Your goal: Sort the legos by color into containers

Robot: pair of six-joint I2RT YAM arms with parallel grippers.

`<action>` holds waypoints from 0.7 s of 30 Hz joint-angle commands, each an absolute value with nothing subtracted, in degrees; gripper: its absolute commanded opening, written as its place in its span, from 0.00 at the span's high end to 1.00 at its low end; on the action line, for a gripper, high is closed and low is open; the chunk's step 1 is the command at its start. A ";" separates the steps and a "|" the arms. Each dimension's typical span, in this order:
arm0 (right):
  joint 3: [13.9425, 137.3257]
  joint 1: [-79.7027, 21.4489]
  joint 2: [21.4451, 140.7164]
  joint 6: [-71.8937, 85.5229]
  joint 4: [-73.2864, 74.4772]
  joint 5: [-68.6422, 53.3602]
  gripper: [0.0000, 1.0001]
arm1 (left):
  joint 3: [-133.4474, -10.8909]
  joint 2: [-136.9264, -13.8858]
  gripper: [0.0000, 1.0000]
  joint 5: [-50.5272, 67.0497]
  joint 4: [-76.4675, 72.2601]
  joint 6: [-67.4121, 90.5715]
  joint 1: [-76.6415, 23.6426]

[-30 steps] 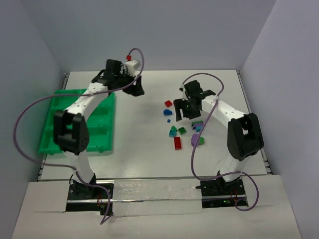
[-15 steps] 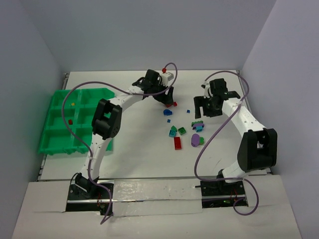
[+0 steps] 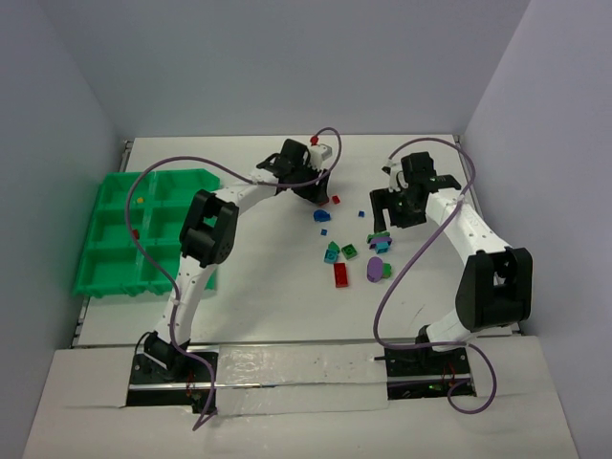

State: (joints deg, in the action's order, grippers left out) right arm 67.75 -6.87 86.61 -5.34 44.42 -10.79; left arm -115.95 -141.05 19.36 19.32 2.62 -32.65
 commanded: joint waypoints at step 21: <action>68.91 -12.39 87.63 -18.35 46.91 -13.44 0.15 | -105.91 -132.28 0.92 18.99 11.78 -5.53 -34.80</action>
